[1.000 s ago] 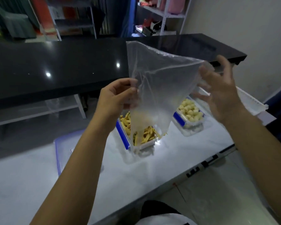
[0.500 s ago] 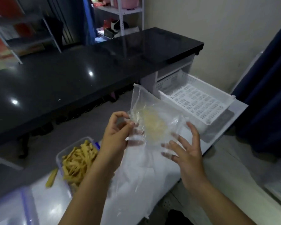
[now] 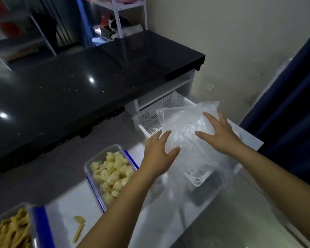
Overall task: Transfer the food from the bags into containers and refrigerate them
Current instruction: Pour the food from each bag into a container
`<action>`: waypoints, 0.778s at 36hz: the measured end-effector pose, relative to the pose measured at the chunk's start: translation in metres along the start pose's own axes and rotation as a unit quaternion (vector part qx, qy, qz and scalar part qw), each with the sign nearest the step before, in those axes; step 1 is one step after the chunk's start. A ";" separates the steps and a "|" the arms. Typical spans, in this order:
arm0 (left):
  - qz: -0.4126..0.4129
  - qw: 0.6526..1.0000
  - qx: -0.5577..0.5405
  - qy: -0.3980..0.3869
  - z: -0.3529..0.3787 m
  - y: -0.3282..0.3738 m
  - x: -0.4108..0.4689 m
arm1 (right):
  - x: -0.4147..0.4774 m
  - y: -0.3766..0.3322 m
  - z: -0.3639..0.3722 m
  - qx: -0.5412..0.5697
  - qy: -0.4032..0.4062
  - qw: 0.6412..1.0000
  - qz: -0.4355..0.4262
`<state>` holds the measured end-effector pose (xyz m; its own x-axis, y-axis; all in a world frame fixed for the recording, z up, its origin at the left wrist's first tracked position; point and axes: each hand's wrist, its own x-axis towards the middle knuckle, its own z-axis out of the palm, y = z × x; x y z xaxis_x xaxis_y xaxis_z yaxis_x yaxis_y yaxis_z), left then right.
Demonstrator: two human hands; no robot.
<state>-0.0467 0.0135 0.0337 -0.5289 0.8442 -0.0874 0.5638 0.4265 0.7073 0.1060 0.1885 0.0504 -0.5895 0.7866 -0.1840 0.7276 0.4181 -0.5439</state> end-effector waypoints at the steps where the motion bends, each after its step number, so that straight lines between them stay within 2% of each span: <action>1: -0.005 0.997 0.073 -0.026 0.007 -0.001 0.006 | 0.011 0.006 0.002 -0.056 -0.008 0.998 -0.003; 3: 0.001 0.981 0.185 -0.058 0.021 -0.006 0.016 | 0.024 0.016 0.009 -0.149 -0.014 0.989 -0.008; 6: 0.016 0.956 0.276 -0.094 0.038 -0.014 0.022 | 0.029 0.027 0.024 -0.212 -0.018 0.977 -0.027; 9: -0.006 0.950 0.291 -0.109 0.047 -0.021 0.022 | 0.028 0.031 0.036 -0.230 -0.045 0.971 -0.039; 13: -0.020 0.961 0.261 -0.093 0.042 -0.022 0.015 | 0.024 0.022 0.037 -0.225 -0.067 0.971 -0.048; 17: -0.025 0.980 0.195 -0.042 0.015 -0.027 -0.013 | 0.011 -0.013 0.026 -0.195 -0.076 0.973 -0.102; 21: -0.072 0.986 0.150 0.026 -0.020 -0.047 -0.067 | -0.023 -0.068 0.026 -0.109 -0.105 0.970 -0.191; 24: -0.122 0.979 0.139 0.083 -0.048 -0.070 -0.120 | -0.057 -0.112 0.043 -0.064 -0.140 0.945 -0.289; 28: -0.208 0.956 0.098 0.182 -0.079 -0.102 -0.199 | -0.100 -0.167 0.085 -0.073 -0.196 0.893 -0.399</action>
<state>-0.0489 -0.2241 0.0346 -0.8989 0.4344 -0.0565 0.3463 0.7837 0.5156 0.0129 0.0013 0.0899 -0.9973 0.0055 -0.0733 0.0430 0.8515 -0.5225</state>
